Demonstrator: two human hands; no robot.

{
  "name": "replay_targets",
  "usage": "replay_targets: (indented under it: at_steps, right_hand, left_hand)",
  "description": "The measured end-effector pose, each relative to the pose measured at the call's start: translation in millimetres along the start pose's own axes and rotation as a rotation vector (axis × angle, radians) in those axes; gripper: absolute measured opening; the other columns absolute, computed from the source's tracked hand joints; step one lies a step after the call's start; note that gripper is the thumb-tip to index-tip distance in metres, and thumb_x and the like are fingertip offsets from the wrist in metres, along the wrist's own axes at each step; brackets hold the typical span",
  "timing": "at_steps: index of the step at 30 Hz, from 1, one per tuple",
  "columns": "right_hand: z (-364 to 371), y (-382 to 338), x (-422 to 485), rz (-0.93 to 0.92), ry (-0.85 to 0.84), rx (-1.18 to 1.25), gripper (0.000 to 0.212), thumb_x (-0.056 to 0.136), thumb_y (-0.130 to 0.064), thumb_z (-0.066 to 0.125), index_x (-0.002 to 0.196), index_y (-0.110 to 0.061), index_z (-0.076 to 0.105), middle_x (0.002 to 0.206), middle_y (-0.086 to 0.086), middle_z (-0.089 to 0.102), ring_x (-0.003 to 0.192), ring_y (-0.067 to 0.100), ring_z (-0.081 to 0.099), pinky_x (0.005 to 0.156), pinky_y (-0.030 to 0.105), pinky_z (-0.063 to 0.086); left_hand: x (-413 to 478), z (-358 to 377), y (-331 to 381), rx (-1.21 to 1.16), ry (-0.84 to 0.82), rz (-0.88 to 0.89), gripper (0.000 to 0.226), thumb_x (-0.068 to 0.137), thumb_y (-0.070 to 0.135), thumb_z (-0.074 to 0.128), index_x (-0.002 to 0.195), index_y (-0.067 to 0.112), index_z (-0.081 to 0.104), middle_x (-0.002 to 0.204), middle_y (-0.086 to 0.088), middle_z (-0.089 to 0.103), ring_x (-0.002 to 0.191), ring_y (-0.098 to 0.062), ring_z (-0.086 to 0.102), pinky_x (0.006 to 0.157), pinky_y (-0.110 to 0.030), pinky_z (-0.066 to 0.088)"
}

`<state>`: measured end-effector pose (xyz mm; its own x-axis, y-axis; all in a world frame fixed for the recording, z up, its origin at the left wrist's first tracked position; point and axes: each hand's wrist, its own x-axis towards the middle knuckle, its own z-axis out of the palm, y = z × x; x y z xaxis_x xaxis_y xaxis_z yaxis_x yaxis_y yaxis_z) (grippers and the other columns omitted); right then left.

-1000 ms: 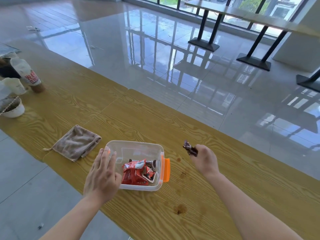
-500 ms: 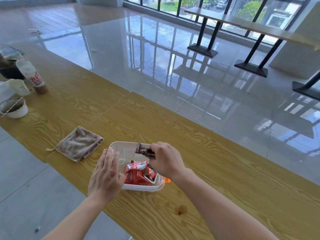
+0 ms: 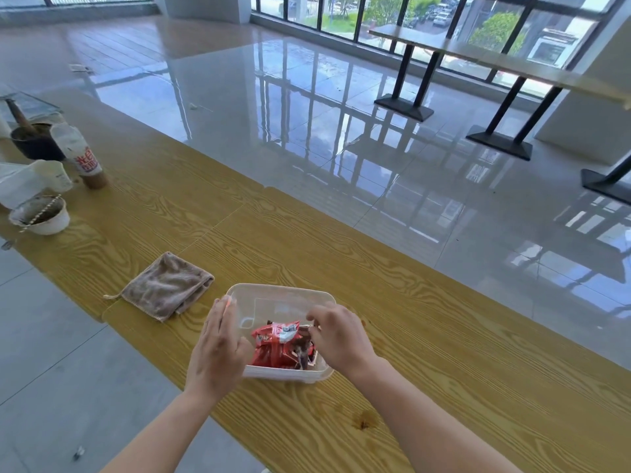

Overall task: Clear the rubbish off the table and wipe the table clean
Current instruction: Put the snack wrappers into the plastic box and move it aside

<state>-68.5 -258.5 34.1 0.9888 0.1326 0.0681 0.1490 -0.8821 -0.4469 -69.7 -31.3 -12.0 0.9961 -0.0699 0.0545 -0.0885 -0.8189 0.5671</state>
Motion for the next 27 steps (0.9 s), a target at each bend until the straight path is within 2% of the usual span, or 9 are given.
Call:
replay_targets:
  at_steps: [3, 6, 7, 9, 11, 14, 17, 21, 27]
  right_hand:
    - [-5.1, 7.2, -10.1, 0.014, 0.066, -0.003, 0.019, 0.087, -0.007, 0.068, 0.104, -0.011, 0.073, 0.101, 0.002, 0.072, 0.095, 0.023, 0.064, 0.074, 0.021, 0.040]
    - [-7.4, 11.5, -17.3, 0.087, 0.084, 0.003, 0.023, 0.088, -0.008, 0.066, 0.110, -0.012, 0.071, 0.103, 0.004, 0.069, 0.095, 0.023, 0.062, 0.075, 0.021, 0.038]
    - [-8.6, 12.8, -18.8, 0.123, 0.085, 0.009, 0.025, 0.088, -0.010, 0.066, 0.112, -0.012, 0.070, 0.103, 0.004, 0.067, 0.095, 0.023, 0.062, 0.074, 0.021, 0.037]
    - [-10.0, 15.3, -20.9, 0.179, 0.088, 0.027, 0.027, 0.088, -0.014, 0.067, 0.115, -0.014, 0.068, 0.103, 0.003, 0.064, 0.091, 0.021, 0.060, 0.072, 0.022, 0.036]
    - [-10.6, 15.9, -22.2, 0.223, 0.066, 0.042, 0.025, 0.089, -0.018, 0.067, 0.114, -0.015, 0.066, 0.100, 0.002, 0.061, 0.084, 0.018, 0.056, 0.070, 0.023, 0.036]
    - [-8.0, 15.4, -22.9, 0.272, 0.014, 0.047, 0.015, 0.088, -0.021, 0.067, 0.102, -0.016, 0.063, 0.089, -0.001, 0.058, 0.078, 0.017, 0.052, 0.067, 0.025, 0.035]
    - [-4.0, 12.7, -22.2, 0.325, -0.011, 0.087, 0.015, 0.084, -0.021, 0.068, 0.096, -0.014, 0.062, 0.081, -0.001, 0.064, 0.073, 0.019, 0.058, 0.063, 0.028, 0.042]
    - [-3.1, 10.4, -21.4, 0.345, -0.003, 0.094, 0.013, 0.084, -0.015, 0.066, 0.095, -0.012, 0.059, 0.078, 0.000, 0.062, 0.068, 0.018, 0.056, 0.054, 0.022, 0.037]
    - [-12.5, 15.7, -27.6, 0.346, 0.036, 0.084, 0.010, 0.082, -0.011, 0.064, 0.091, -0.012, 0.061, 0.074, 0.000, 0.064, 0.066, 0.019, 0.057, 0.050, 0.019, 0.035]
  left_hand:
    - [3.9, -4.2, 0.7, -0.097, 0.063, -0.057, 0.065, 0.085, 0.003, 0.050, 0.148, 0.006, 0.034, 0.151, -0.013, 0.041, 0.143, -0.021, 0.030, 0.118, -0.034, 0.025]
    - [6.0, -12.9, 2.9, -0.092, 0.100, -0.140, 0.053, 0.090, 0.007, 0.054, 0.142, 0.004, 0.044, 0.137, -0.013, 0.054, 0.129, -0.028, 0.047, 0.104, -0.042, 0.042]
    - [6.9, -14.8, 2.7, -0.081, 0.119, -0.151, 0.042, 0.091, 0.010, 0.054, 0.133, 0.006, 0.053, 0.127, -0.013, 0.060, 0.119, -0.031, 0.054, 0.094, -0.044, 0.048]
    - [7.3, -18.7, 1.5, -0.092, 0.151, -0.159, 0.009, 0.093, 0.015, 0.054, 0.091, 0.020, 0.061, 0.091, -0.007, 0.065, 0.086, -0.026, 0.060, 0.066, -0.038, 0.046]
    - [9.1, -18.7, -4.3, -0.087, 0.170, -0.168, 0.028, 0.096, 0.021, 0.055, 0.069, 0.024, 0.048, 0.069, -0.002, 0.058, 0.066, -0.020, 0.055, 0.053, -0.035, 0.039]
    - [8.3, -21.1, -5.8, -0.084, 0.148, -0.205, 0.022, 0.099, 0.029, 0.053, 0.079, 0.021, 0.058, 0.073, 0.000, 0.064, 0.068, -0.021, 0.059, 0.056, -0.036, 0.044]
    - [9.6, -21.0, -6.1, -0.080, 0.145, -0.220, 0.013, 0.097, 0.022, 0.055, 0.096, 0.016, 0.067, 0.074, 0.002, 0.065, 0.069, -0.020, 0.059, 0.055, -0.032, 0.042]
    - [10.6, -26.2, -0.1, -0.088, 0.136, -0.214, 0.021, 0.099, 0.030, 0.053, 0.093, 0.017, 0.069, 0.069, -0.001, 0.067, 0.063, -0.019, 0.059, 0.053, -0.034, 0.046]
    - [10.9, -31.7, 8.2, -0.020, 0.117, -0.148, 0.012, 0.092, 0.015, 0.058, 0.083, 0.017, 0.065, 0.063, 0.001, 0.064, 0.057, -0.020, 0.059, 0.050, -0.039, 0.047]
